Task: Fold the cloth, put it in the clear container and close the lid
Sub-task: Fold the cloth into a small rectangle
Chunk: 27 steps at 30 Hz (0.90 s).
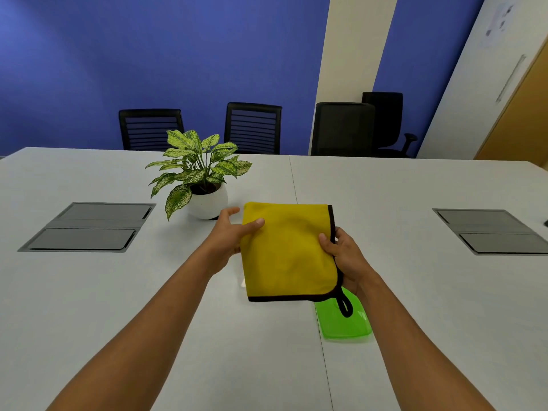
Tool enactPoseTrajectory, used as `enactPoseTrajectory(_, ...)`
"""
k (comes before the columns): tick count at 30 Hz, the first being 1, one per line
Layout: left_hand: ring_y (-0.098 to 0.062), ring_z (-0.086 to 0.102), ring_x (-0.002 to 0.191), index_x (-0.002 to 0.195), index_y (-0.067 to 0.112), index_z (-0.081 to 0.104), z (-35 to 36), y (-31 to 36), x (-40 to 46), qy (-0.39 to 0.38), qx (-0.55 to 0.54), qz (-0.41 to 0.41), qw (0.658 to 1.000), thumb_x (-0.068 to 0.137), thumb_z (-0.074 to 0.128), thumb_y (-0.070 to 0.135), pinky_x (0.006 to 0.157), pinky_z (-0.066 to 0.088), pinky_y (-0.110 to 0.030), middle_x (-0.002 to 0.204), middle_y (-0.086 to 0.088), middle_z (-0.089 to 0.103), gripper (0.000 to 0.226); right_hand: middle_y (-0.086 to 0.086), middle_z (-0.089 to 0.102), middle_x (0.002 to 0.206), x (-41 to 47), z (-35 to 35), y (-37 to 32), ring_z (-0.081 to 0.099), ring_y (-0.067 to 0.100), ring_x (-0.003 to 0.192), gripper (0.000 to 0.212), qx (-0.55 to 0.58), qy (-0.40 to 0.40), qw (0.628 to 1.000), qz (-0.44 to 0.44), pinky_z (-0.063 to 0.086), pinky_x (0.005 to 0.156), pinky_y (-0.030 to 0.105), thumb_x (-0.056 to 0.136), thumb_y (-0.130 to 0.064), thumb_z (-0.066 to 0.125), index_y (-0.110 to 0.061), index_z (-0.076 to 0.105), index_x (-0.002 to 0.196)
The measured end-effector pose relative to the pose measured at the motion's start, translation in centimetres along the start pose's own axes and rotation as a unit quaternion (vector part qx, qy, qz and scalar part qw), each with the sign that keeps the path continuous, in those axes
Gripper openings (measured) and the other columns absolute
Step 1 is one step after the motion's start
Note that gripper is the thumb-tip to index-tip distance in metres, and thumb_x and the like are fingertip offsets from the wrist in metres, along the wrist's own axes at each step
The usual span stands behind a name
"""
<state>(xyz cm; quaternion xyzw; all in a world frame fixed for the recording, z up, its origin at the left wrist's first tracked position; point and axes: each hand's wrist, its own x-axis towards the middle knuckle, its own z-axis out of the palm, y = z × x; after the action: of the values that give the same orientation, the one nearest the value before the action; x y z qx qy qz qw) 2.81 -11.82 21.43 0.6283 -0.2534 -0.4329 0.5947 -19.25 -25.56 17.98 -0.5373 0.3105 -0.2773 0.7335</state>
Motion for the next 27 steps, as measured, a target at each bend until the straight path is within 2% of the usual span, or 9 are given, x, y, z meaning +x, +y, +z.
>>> enactPoseTrajectory(3, -0.034, 0.059, 0.114, 0.146, 0.026, 0.026, -0.6, -0.9, 0.2, -0.063, -0.029, -0.028, 0.997, 0.061, 0.084, 0.030, 0.096, 0.050, -0.053, 0.134, -0.009, 0.052, 0.103, 0.010, 0.060, 0.128, 0.2, 0.0, -0.1, 0.063, 0.032, 0.109, 0.040, -0.012, 0.017, 1.000, -0.002, 0.055, 0.085, 0.050, 0.092, -0.027, 0.059, -0.016, 0.048, 0.129)
enactPoseTrajectory(7, -0.036, 0.057, 0.120, 0.144, 0.011, 0.038, -0.7, -2.3, 0.5, -0.115, -0.042, -0.013, 0.992, 0.074, 0.075, 0.013, 0.104, 0.043, -0.057, 0.139, -0.016, 0.055, 0.079, 0.010, 0.061, 0.127, 0.3, 0.2, 0.0, 0.064, 0.029, 0.106, 0.042, -0.018, 0.030, 0.999, 0.001, 0.058, 0.078, 0.043, 0.091, -0.028, 0.059, -0.016, 0.048, 0.129)
enactPoseTrajectory(9, -0.036, 0.058, 0.120, 0.140, 0.009, 0.042, -0.7, -2.7, 0.4, -0.110, -0.071, 0.000, 0.991, 0.074, 0.073, 0.011, 0.101, 0.046, -0.054, 0.138, -0.016, 0.055, 0.073, 0.009, 0.062, 0.126, 0.3, 0.4, 0.1, 0.065, 0.029, 0.106, 0.048, -0.012, 0.026, 1.000, 0.008, 0.058, 0.077, 0.043, 0.088, -0.031, 0.062, -0.015, 0.048, 0.131)
enactPoseTrajectory(14, -0.034, 0.058, 0.117, 0.131, 0.025, 0.046, -1.2, -3.6, 0.0, -0.115, -0.057, -0.016, 0.992, 0.071, 0.075, 0.019, 0.086, 0.054, -0.050, 0.134, -0.009, 0.056, 0.067, 0.012, 0.063, 0.126, 0.3, 0.5, 0.0, 0.066, 0.031, 0.105, 0.051, 0.000, 0.006, 1.000, 0.014, 0.059, 0.077, 0.043, 0.086, -0.029, 0.065, -0.013, 0.048, 0.132)
enactPoseTrajectory(18, -0.032, 0.060, 0.112, 0.118, 0.037, 0.048, -2.3, -3.5, 0.0, -0.089, 0.006, 0.022, 0.996, 0.078, 0.075, 0.019, 0.082, 0.055, -0.049, 0.129, -0.006, 0.057, 0.051, 0.012, 0.065, 0.123, 0.1, -0.1, -0.8, 0.064, 0.034, 0.109, 0.056, 0.024, -0.094, 0.995, 0.008, 0.058, 0.081, 0.046, 0.078, -0.005, 0.068, -0.012, 0.048, 0.129)
enactPoseTrajectory(22, -0.029, 0.064, 0.110, 0.124, 0.034, 0.056, -3.4, -3.1, 0.2, -0.091, -0.012, 0.091, 0.992, 0.085, 0.069, 0.012, 0.075, 0.058, -0.043, 0.126, -0.003, 0.063, 0.047, 0.010, 0.065, 0.115, 0.2, 0.4, -1.0, 0.066, 0.031, 0.100, 0.044, -0.026, -0.071, 0.996, -0.052, 0.060, 0.078, 0.043, 0.082, 0.017, 0.058, -0.013, 0.060, 0.114)
enactPoseTrajectory(24, -0.033, 0.066, 0.103, 0.122, 0.020, 0.060, -3.6, -3.1, 0.3, -0.102, -0.006, 0.128, 0.986, 0.091, 0.059, 0.001, 0.072, 0.058, -0.045, 0.118, -0.010, 0.068, 0.037, 0.011, 0.065, 0.112, 0.2, 1.0, -0.8, 0.066, 0.028, 0.093, 0.047, -0.036, -0.048, 0.995, -0.079, 0.058, 0.077, 0.045, 0.081, 0.024, 0.050, -0.015, 0.067, 0.102)
enactPoseTrajectory(26, -0.036, 0.062, 0.088, 0.101, 0.013, 0.064, -4.0, -3.1, 0.4, -0.111, 0.017, 0.144, 0.983, 0.092, 0.051, -0.007, 0.063, 0.051, -0.042, 0.100, -0.011, 0.069, 0.025, 0.011, 0.067, 0.106, 0.2, 1.4, -0.6, 0.065, 0.027, 0.088, 0.052, -0.047, -0.045, 0.994, -0.090, 0.054, 0.065, 0.041, 0.078, 0.028, 0.041, -0.016, 0.069, 0.083)
enactPoseTrajectory(27, -0.030, 0.061, 0.083, 0.091, 0.016, 0.064, -4.3, -3.0, 0.4, -0.114, 0.029, 0.144, 0.983, 0.092, 0.048, -0.010, 0.061, 0.048, -0.038, 0.095, -0.006, 0.070, 0.030, 0.011, 0.066, 0.106, 0.2, 1.5, -0.6, 0.063, 0.027, 0.086, 0.051, -0.055, -0.049, 0.994, -0.085, 0.050, 0.058, 0.036, 0.078, 0.027, 0.039, -0.017, 0.066, 0.077)
